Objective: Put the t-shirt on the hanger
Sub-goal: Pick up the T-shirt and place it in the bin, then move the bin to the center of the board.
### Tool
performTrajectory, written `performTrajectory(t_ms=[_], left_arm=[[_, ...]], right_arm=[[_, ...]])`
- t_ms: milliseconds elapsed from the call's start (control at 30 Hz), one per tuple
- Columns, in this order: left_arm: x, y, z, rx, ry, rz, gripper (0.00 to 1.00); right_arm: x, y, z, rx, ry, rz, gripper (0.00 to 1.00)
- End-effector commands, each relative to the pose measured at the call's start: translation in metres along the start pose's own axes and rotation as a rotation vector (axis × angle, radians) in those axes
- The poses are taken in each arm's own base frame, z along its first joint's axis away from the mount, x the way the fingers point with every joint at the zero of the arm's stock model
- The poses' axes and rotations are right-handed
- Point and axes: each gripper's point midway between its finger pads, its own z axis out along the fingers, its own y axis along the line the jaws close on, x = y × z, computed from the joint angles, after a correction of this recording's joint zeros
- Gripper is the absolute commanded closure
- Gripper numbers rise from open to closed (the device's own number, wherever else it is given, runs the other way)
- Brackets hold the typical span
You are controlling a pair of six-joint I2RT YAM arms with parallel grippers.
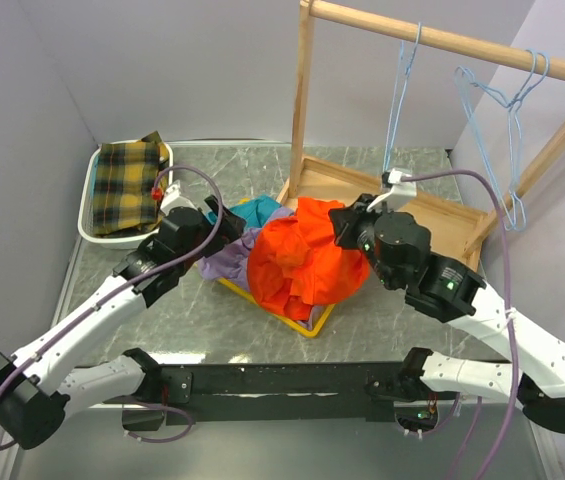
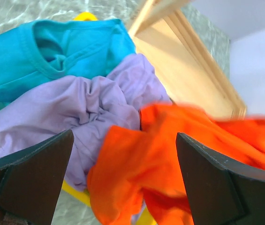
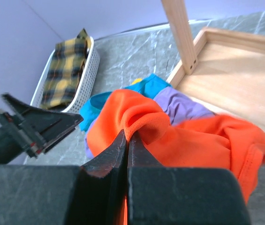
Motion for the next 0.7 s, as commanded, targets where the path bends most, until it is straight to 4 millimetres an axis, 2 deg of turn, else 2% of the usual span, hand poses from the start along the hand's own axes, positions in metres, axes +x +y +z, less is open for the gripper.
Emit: performTrajectory(t_ms=[0,100,333,467,533,667], left_arm=[[0.004,0.006,0.015,-0.035,0.031,-0.172,0.04],[0.015,0.023,0.03,-0.127,0.047,-0.22,0.04],[0.036,0.061,0.058,-0.35,0.044,-0.346,0.04],[0.05,0.091,0.077,-0.487,0.021,-0.346,0.04],[0.05,0.094,0.084,-0.526,0.015,-0.328,0.04],[0.074,0.126,0.097,-0.689,0.051,-0.279,0.04]], right_arm=[[-0.05,0.004,-0.018,0.006,-0.108,0.047,1.0],[-0.062,0.004,-0.022,0.012,-0.135,0.047,1.0],[-0.069,0.01,-0.021,0.005,-0.14,0.038,1.0],[-0.076,0.016,-0.02,-0.004,-0.143,0.029,1.0],[-0.076,0.018,-0.017,-0.005,-0.139,0.023,1.0],[-0.077,0.023,-0.014,-0.01,-0.137,0.017,1.0]])
